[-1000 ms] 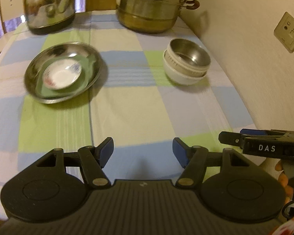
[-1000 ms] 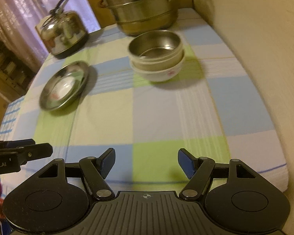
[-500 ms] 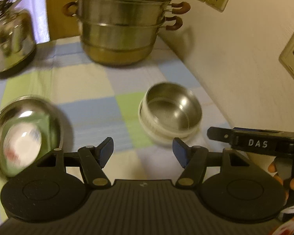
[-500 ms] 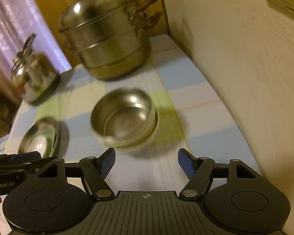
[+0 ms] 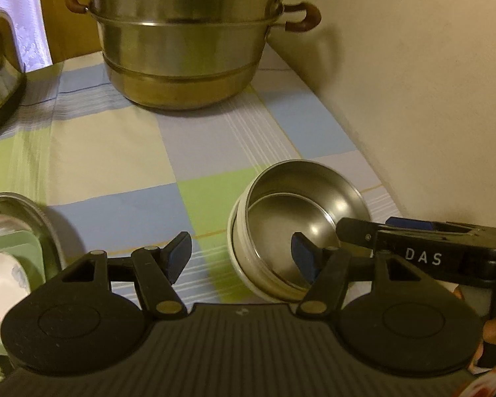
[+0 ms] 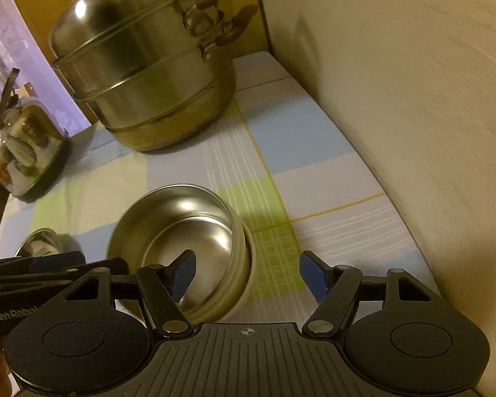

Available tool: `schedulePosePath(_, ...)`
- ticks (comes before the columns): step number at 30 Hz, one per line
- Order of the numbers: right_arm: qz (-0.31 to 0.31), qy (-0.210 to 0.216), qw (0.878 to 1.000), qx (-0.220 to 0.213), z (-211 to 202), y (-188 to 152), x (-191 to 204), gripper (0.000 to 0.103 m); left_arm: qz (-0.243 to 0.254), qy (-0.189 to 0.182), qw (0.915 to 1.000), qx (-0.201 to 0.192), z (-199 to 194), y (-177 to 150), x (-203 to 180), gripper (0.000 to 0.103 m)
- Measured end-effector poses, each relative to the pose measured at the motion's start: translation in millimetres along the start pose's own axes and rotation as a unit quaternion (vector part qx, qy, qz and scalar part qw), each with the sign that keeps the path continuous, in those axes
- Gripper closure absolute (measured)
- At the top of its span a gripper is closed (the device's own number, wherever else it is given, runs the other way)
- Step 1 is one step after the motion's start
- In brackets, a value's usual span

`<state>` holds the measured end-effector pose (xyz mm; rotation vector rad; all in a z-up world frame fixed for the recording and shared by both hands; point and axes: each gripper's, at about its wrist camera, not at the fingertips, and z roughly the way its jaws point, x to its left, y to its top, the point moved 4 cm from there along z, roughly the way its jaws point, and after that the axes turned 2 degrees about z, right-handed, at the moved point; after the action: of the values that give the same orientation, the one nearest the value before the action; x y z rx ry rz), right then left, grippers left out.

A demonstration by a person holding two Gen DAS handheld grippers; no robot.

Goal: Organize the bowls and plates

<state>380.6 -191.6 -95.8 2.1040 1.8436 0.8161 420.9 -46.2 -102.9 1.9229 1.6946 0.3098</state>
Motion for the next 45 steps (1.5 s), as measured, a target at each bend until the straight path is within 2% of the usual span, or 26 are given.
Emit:
schedulePosePath(4, -0.002, -0.005, 1.000, 0.007, 14.4, 2.8, 1.6, 0.036, 0.004, 0.007, 0.9999, 0.007, 12.6, 2.2, 0.0, 0.043)
schedulePosePath(8, 0.001, -0.007, 1.000, 0.018, 24.9, 3.3, 1.3, 0.050, 0.005, 0.006, 0.9999, 0.015, 21.3, 3.2, 0.7, 0.051)
schedulePosePath(11, 0.004, -0.009, 1.000, 0.026, 30.1, 2.8, -0.3, 0.059, 0.007, 0.007, 0.9998, 0.018, 26.2, 3.0, 0.4, 0.053)
schedulePosePath(16, 0.010, 0.001, 1.000, 0.028, 32.8, 4.1, -2.9, 0.069, 0.005, -0.002, 0.9996, 0.028, 33.2, 1.2, -0.5, 0.065)
schedulePosePath(18, 0.011, 0.003, 0.999, 0.030, 33.4, 5.1, -2.3, 0.080, 0.003, -0.008, 0.9995, 0.031, 34.8, 0.1, -0.6, 0.070)
schedulePosePath(20, 0.010, 0.007, 0.999, 0.033, 33.6, 5.6, -0.4, 0.084, 0.002, -0.014, 0.9994, 0.030, 34.5, -0.5, -1.5, 0.073)
schedulePosePath(33, -0.016, 0.008, 0.998, 0.064, 30.9, -5.5, 19.6, 0.086, -0.021, -0.007, 0.9992, 0.033, 18.0, -16.4, 16.5, 0.074)
schedulePosePath(45, -0.071, 0.049, 0.992, 0.097, 35.4, -37.3, 84.1, 0.086, -0.080, 0.029, 0.9958, 0.033, -21.7, -52.8, 70.5, 0.074)
